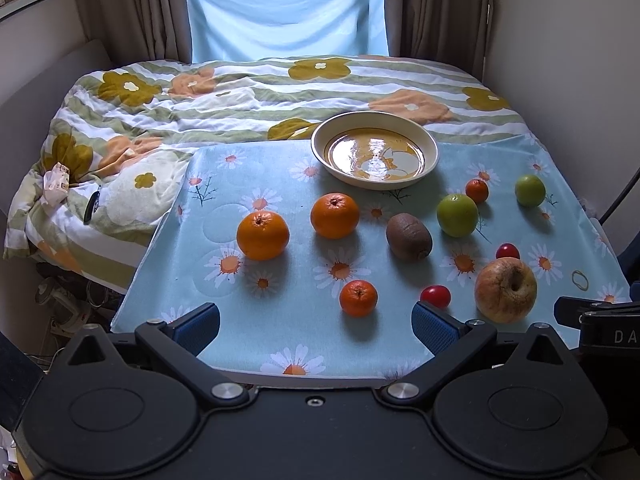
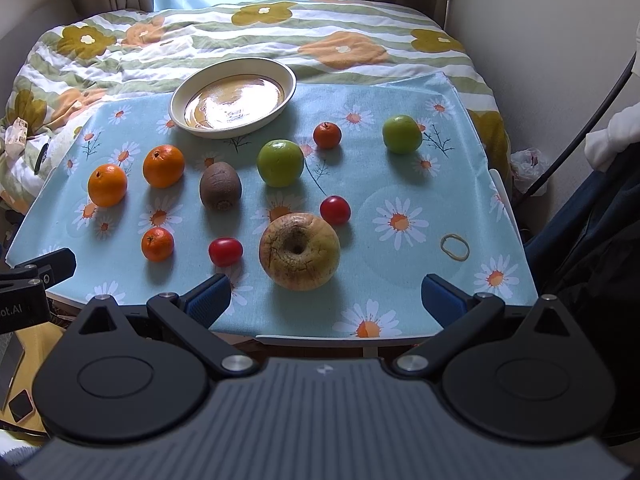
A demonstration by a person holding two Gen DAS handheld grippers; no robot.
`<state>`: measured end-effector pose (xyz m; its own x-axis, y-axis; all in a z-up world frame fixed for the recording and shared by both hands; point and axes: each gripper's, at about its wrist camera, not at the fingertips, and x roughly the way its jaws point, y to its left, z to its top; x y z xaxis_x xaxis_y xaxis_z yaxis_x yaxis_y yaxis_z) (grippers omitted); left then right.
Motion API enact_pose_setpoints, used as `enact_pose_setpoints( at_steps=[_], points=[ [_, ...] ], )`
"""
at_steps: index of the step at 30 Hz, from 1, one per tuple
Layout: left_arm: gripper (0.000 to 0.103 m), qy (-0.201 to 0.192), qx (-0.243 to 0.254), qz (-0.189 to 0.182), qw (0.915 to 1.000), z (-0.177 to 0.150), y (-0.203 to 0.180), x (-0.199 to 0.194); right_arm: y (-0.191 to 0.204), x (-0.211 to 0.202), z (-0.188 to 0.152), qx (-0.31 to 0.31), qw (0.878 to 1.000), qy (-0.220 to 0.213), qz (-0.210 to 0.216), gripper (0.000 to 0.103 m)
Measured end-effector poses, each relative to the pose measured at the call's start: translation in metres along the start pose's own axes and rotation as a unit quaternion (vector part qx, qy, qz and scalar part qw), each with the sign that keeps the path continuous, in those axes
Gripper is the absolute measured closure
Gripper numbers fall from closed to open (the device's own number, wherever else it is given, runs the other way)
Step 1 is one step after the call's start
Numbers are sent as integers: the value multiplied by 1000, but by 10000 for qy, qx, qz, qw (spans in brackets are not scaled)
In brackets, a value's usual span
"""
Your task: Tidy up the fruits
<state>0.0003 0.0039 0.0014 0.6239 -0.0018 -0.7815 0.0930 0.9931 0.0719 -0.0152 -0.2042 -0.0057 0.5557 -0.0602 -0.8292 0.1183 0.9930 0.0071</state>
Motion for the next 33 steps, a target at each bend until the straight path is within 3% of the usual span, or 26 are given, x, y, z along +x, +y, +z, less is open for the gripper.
enact_pose_setpoints(
  at_steps=[33],
  points=[
    [0,-9,-8,-6,10000,1,0,1,4,3,1,-8,10000,9,-30,0]
  ],
)
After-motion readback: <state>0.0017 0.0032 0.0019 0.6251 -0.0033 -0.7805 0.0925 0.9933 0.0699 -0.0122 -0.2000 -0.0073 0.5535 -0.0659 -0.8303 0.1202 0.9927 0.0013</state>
